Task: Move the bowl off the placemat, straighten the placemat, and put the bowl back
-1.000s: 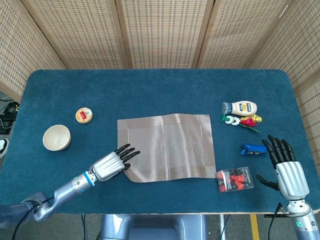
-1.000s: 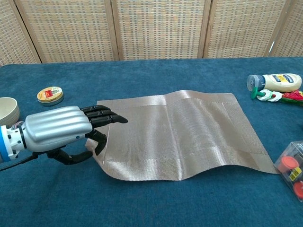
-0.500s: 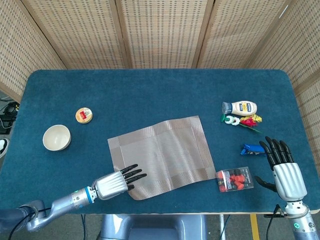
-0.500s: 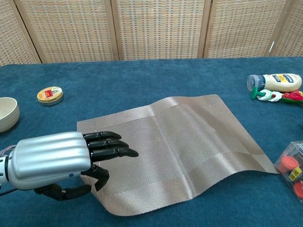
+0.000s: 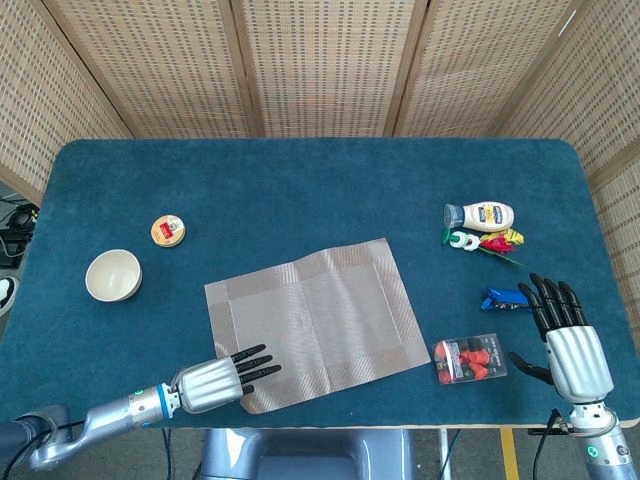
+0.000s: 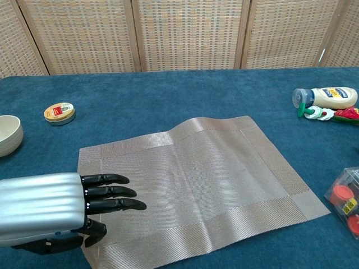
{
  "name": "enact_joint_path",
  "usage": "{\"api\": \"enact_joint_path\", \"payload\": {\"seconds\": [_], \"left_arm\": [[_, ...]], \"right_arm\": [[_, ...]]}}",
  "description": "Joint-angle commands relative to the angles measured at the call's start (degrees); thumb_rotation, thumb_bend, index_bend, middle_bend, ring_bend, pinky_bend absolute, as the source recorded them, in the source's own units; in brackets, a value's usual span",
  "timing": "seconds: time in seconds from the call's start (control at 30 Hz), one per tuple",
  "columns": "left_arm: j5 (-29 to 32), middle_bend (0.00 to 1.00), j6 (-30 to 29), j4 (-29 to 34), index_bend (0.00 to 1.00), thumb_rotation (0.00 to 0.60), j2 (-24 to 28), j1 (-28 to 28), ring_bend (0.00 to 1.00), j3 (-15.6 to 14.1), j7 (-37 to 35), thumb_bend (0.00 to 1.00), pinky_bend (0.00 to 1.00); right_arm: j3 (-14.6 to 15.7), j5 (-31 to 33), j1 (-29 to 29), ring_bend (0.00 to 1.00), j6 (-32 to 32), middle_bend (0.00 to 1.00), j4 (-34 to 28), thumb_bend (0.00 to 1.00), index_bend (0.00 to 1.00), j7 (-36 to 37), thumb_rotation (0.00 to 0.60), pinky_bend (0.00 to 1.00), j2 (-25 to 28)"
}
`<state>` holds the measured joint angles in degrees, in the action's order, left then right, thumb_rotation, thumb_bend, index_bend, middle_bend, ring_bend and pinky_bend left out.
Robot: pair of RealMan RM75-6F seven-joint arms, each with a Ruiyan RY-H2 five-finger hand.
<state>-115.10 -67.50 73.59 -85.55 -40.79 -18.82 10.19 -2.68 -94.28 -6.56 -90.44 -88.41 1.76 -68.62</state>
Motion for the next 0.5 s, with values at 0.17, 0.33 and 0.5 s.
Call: {"api": "enact_joint_path", "payload": {"seconds": [0.17, 0.33, 0.5], "left_arm": [[1.63, 0.00, -1.82, -3.11, 0.80, 0.600, 2.81, 1.56, 0.00, 0.96, 0.90, 0.53, 0.00], [3.73, 0.00, -2.44, -5.78, 0.80, 0.600, 2.07, 2.22, 0.00, 2.98, -1.03, 0.53, 0.00], [4.29, 0.00, -2.48, -7.68, 0.80, 0.600, 1.37, 2.69, 0.00, 3.71, -1.57, 0.53, 0.00]], "right_arm": [[0.02, -0.09, -0.04, 0.00, 0.13, 0.00, -0.02, 0.00, 0.03, -0.20, 0.600, 0.00, -0.07], [0.09, -0.21, -0.12, 0.00, 0.33, 0.00, -0.06, 0.00, 0.03, -0.59, 0.600, 0.00, -0.25], [0.06, -0.09, -0.10, 0.00, 0.42, 0.00, -0.04, 0.00, 0.03, -0.67, 0.600, 0.00, -0.30]]}}
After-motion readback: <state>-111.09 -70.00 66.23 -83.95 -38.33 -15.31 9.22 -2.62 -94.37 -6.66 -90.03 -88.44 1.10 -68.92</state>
